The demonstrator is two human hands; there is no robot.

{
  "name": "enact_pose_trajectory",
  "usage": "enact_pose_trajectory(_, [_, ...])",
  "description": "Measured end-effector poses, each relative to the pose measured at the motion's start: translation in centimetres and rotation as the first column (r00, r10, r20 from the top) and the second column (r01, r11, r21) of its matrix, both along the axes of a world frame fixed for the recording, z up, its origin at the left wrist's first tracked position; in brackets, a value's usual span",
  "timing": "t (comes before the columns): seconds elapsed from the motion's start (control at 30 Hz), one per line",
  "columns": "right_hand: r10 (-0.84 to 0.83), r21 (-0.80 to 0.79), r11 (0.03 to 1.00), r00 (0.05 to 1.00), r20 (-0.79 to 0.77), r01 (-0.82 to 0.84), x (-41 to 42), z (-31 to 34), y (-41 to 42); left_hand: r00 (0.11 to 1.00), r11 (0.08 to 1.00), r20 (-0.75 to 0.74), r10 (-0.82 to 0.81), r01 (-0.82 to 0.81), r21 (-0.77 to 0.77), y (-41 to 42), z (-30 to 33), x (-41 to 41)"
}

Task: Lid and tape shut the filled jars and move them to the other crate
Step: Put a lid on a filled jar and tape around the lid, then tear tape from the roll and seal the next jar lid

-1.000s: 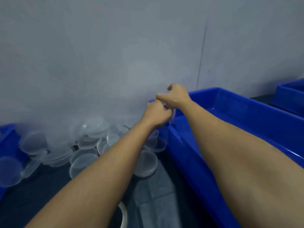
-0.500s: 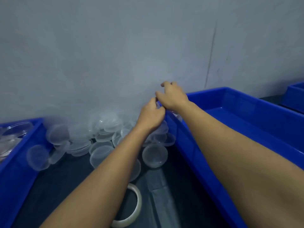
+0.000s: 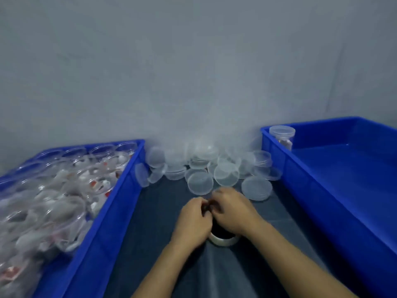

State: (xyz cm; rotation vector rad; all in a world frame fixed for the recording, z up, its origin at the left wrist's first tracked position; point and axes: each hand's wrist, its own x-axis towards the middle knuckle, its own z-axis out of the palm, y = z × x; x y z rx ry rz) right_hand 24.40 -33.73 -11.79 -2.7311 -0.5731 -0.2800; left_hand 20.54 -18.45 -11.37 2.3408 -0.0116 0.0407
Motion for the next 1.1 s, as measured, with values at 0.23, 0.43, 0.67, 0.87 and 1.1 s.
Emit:
enact_pose_trajectory(0.23, [0.061,0.082,0.994,0.984,0.169,-0.075,0.0,4.9,4.6,0.975,0.984,0.189,0.12,-0.091,-0.153,4.2,9.0,-5.4])
enact_pose_trajectory(0.43, [0.33,0.257,0.896,0.931,0.157,-0.362,-1.8,9.7,16.4,0.907,0.903,0.3,0.296,-0.368,0.22,12.5,13.0,-10.3])
enact_pose_trajectory(0.67, [0.314,-0.009,0.949,0.949,0.005,-0.314,-2.1,11.0,25.6,0.922,0.744,0.039,0.385,-0.335,0.578,20.6,11.7,-9.2])
enact_pose_trajectory(0.87, [0.2,-0.241,0.956,0.974,0.11,-0.169,-1.6,11.1,27.6,0.937,0.768,0.054,0.344,-0.315,0.558,21.5,9.2,-7.9])
enact_pose_trajectory(1.1, [0.174,-0.059,0.985,0.932,0.318,-0.163,-1.7,14.0,24.7,0.862,0.692,0.357,0.359,-0.503,0.518,20.6,10.3,-8.2])
